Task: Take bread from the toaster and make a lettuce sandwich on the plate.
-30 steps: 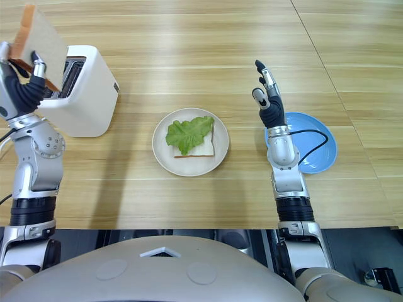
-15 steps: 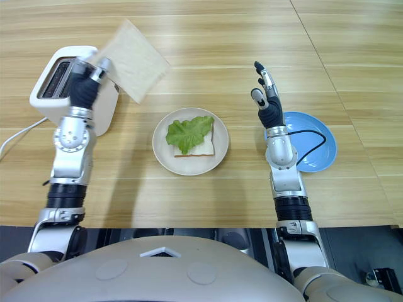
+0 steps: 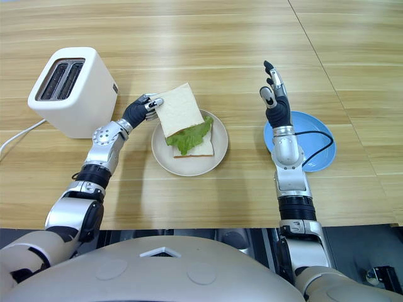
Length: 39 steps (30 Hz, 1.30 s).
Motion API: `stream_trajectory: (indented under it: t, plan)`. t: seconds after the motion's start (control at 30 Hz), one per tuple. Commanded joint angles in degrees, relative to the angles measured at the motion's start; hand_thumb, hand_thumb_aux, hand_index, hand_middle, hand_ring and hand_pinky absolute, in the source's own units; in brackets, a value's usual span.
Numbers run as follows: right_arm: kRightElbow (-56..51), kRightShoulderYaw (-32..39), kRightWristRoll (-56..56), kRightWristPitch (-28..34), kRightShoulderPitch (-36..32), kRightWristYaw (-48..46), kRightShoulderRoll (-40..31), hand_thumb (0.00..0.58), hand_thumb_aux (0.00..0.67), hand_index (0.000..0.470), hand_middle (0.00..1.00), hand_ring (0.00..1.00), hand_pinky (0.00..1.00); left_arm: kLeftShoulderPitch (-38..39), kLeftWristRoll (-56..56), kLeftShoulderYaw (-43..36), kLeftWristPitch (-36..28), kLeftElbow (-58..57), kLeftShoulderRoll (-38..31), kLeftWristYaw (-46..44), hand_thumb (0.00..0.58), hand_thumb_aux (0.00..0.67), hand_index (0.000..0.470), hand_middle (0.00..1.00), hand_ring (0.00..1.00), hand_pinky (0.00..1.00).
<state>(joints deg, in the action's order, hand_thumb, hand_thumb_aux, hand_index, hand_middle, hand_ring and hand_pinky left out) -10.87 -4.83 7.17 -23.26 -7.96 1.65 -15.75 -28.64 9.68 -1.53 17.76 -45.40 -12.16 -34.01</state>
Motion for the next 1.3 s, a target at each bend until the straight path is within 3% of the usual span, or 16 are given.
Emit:
stream_trajectory:
  t: [0.03, 0.67, 0.87, 1.1, 1.2, 1.27, 1.3]
  plan:
    - [-1.2, 0.1, 0.2, -0.1, -0.4, 0.0, 0.4, 0.000, 0.000, 0.000, 0.00, 0.00, 0.00, -2.0, -3.0, -1.7, 2.3, -3.3, 1.0, -1.3, 0.580, 0.670, 0.460, 1.00, 1.00, 1.00]
    - [1.5, 4.5, 6.6, -1.4, 0.4, -0.2, -0.1, 0.000, 0.000, 0.000, 0.00, 0.00, 0.00, -4.6, -17.9, -7.8, 5.6, -16.4, -1.0, 6.9, 0.580, 0.670, 0.460, 1.00, 1.00, 1.00]
    - [3.1, 12.0, 20.6, -3.3, 1.1, 1.2, -2.9, 0.000, 0.000, 0.000, 0.00, 0.00, 0.00, -4.6, -20.7, -10.1, 5.8, -18.3, -0.5, 7.2, 0.580, 0.670, 0.460, 1.00, 1.00, 1.00]
    - [3.2, 20.8, 39.3, -1.2, 0.5, 6.0, -7.0, 0.000, 0.000, 0.000, 0.00, 0.00, 0.00, -4.1, -21.5, -11.4, 5.2, -19.2, 0.1, 4.6, 0.580, 0.670, 0.460, 1.00, 1.00, 1.00]
    - [2.7, 23.5, 45.5, 0.9, 0.2, 7.9, -8.7, 0.000, 0.000, 0.000, 0.00, 0.00, 0.00, -3.8, -20.8, -11.0, 5.0, -19.2, 0.1, 3.2, 0.579, 0.641, 0.440, 1.00, 1.00, 1.00]
    - [2.2, 25.1, 49.1, 2.5, 0.0, 8.9, -9.7, 0.000, 0.000, 0.000, 0.00, 0.00, 0.00, -3.6, -20.2, -10.6, 4.9, -19.1, 0.1, 2.1, 0.563, 0.554, 0.381, 1.00, 1.00, 1.00]
    - [1.9, 25.8, 50.6, 3.3, 0.0, 9.2, -10.2, 0.000, 0.000, 0.000, 0.00, 0.00, 0.00, -3.5, -19.6, -10.1, 4.9, -18.8, 0.1, 1.5, 0.563, 0.554, 0.381, 1.00, 1.00, 1.00]
